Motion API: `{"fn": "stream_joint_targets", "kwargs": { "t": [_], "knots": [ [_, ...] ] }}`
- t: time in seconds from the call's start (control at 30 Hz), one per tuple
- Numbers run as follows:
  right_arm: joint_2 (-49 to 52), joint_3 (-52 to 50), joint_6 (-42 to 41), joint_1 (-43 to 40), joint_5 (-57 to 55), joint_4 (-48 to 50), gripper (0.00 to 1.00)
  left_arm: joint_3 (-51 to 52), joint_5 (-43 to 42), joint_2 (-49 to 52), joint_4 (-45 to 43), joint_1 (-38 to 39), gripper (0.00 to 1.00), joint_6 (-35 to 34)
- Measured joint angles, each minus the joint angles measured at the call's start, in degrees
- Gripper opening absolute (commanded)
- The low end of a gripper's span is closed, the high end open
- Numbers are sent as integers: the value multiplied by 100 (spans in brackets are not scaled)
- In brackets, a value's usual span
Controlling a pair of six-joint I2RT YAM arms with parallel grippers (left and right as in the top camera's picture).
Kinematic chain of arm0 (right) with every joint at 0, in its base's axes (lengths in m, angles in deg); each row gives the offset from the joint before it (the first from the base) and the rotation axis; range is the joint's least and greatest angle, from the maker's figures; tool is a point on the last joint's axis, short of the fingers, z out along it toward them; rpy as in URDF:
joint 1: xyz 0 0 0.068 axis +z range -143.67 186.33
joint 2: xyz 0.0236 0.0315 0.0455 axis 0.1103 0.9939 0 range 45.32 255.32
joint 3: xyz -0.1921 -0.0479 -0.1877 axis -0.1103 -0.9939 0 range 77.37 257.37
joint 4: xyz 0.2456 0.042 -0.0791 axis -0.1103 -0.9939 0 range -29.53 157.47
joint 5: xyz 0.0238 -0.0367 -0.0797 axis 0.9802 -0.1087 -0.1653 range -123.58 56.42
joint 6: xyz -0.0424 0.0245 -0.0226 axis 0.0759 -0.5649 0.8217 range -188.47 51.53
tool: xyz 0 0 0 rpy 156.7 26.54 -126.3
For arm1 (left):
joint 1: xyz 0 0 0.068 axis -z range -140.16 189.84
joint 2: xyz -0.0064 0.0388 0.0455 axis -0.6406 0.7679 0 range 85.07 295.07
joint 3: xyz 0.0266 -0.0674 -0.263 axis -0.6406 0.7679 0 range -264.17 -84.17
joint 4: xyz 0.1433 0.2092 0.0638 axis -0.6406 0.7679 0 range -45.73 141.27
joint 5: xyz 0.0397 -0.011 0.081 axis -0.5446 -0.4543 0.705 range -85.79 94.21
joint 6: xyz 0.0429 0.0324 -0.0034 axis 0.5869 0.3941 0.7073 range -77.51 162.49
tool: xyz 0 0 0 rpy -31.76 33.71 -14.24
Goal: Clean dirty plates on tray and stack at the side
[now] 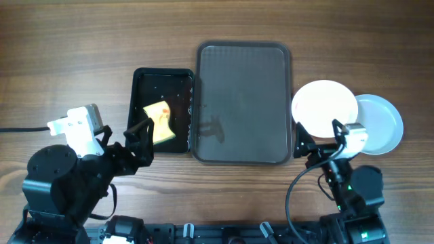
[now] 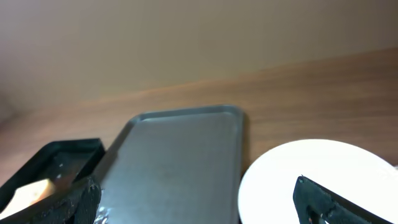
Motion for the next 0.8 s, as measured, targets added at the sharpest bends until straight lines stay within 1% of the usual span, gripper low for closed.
{"fn": "stream_joint_targets", "kwargs": {
  "t": [0.1,0.23,0.37,0.43,0.47,0.8],
  "knots": [
    [-586,-365,13,-426,275,24,100,0,0,0,2,0,100,0],
    [-1071,-774,-96,-627,398,131,100,0,2,0,2,0,100,0],
    [-1121,-1047,-212,-662,437,514,100,0,0,0,2,0,100,0],
    [-1134,-1167,-254,-662,442,962,100,0,0,0,2,0,100,0],
    [-1141,-1191,-271,-662,444,1034,100,0,0,0,2,0,100,0],
    [-1147,-1257,-293,-662,455,1062,100,0,0,0,2,0,100,0]
  ]
}}
